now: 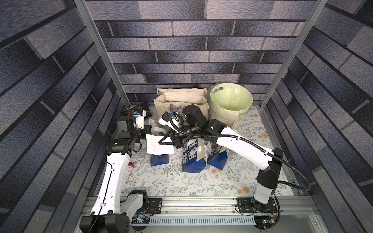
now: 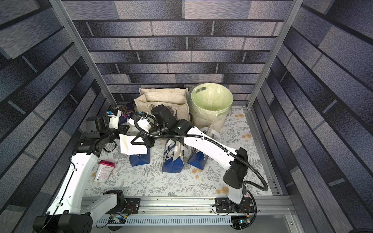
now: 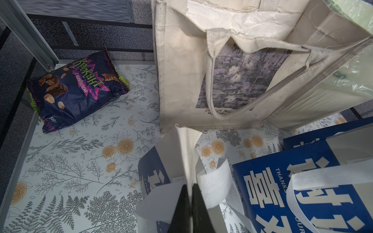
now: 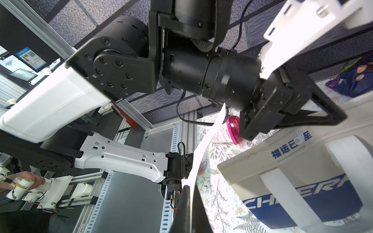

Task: Shred takeout receipts and throw away
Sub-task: Place the takeout bag at the center of the board.

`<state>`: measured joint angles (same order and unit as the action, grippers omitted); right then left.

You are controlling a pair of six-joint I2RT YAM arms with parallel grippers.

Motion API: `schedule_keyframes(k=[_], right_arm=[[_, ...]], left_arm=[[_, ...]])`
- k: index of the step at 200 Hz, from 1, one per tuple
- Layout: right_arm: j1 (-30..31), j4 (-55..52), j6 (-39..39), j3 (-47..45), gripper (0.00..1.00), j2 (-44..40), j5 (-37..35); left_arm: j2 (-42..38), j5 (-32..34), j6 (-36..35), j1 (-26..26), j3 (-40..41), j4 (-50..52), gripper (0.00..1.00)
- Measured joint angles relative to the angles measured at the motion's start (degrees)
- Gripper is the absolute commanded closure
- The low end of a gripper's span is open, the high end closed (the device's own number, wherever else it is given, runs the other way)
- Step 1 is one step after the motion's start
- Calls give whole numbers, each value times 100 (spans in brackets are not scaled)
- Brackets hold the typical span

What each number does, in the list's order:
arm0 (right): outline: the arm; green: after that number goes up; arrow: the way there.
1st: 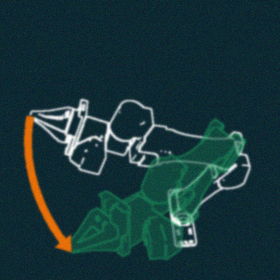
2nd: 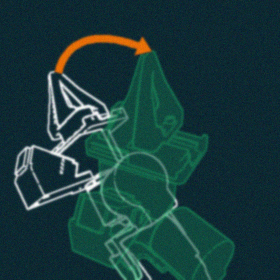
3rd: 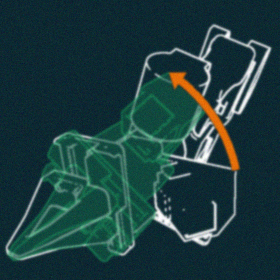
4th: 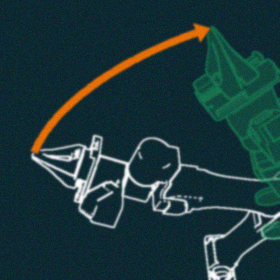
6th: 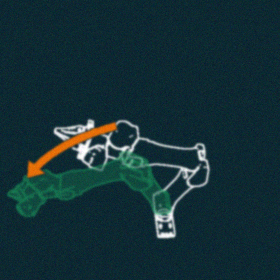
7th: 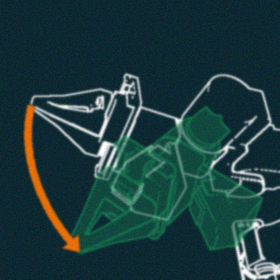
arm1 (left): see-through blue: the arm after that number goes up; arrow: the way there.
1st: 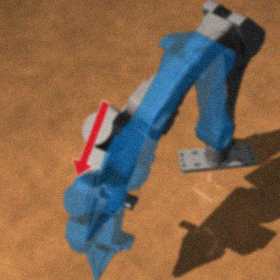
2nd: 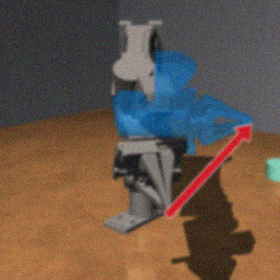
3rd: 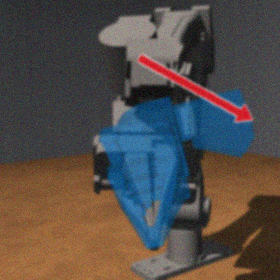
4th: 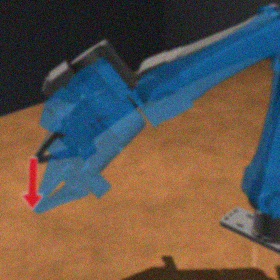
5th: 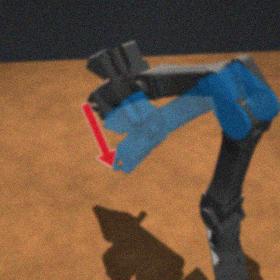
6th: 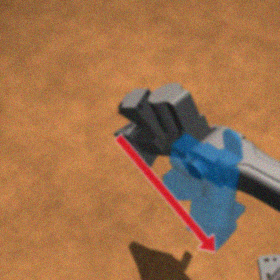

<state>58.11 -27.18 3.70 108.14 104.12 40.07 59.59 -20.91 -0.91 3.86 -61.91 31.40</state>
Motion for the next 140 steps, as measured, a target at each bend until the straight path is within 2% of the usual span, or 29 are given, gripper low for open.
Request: schedule_keyframes(k=[10,20,29,89,114,140], right_arm=[[-20,-225,-111,0,100,0,-94],[-68,-474,-234,0,100,0,-210],[-103,-682,-328,-2,100,0,-289],[-356,-1001,-428,-299,100,-317,-420],[-439,-935,-372,-415,100,-474,-404],[-549,-855,-356,-599,100,-706,-422]], left_arm=[[2,-2,2,0,0,-42,77],[4,-2,-9,0,0,-52,66],[15,-11,26,0,0,-52,61],[63,-24,118,0,-131,-9,39],[94,-26,138,0,-525,87,35],[122,-205,157,-15,-1279,223,32]])
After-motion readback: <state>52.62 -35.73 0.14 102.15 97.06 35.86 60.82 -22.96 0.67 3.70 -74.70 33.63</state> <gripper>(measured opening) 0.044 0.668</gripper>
